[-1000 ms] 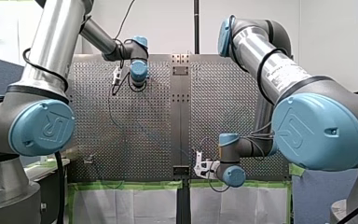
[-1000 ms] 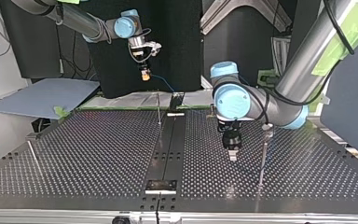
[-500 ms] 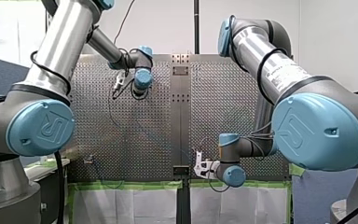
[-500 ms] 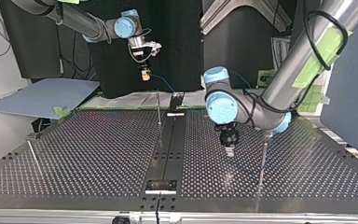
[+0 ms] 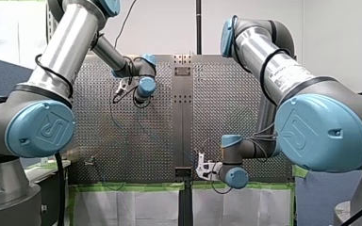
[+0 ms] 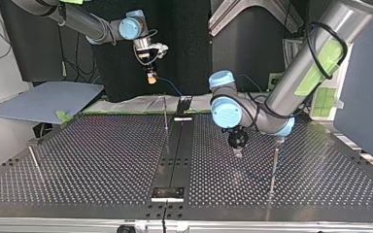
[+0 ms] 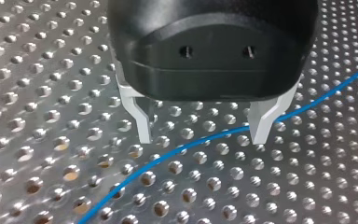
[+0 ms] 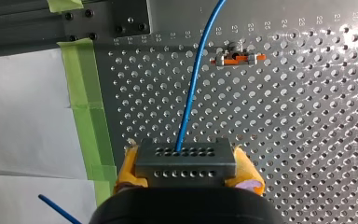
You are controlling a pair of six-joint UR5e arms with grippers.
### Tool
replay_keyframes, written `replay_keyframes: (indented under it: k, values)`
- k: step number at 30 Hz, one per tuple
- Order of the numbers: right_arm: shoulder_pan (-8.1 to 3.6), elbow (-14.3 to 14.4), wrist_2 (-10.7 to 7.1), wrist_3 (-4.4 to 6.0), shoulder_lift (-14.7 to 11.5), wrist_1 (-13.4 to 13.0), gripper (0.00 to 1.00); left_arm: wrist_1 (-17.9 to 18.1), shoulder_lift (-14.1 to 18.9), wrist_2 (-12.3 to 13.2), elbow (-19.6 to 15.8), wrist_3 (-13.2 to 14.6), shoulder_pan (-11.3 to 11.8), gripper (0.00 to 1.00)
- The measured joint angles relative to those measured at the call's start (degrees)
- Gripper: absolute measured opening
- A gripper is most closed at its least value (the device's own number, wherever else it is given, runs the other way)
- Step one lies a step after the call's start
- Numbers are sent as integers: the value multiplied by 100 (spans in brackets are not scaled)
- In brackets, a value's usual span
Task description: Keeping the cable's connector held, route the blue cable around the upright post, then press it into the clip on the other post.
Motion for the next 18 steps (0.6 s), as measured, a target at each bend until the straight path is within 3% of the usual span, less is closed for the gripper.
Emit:
replay_keyframes:
  k: [12, 18]
  values:
    - [0, 0, -7, -2, 0, 16, 0, -114, -487, -463, 1, 410, -59, 99]
    - [0, 1, -6, -8, 1, 23, 0, -145, -573, -697, 0, 534, -83, 99]
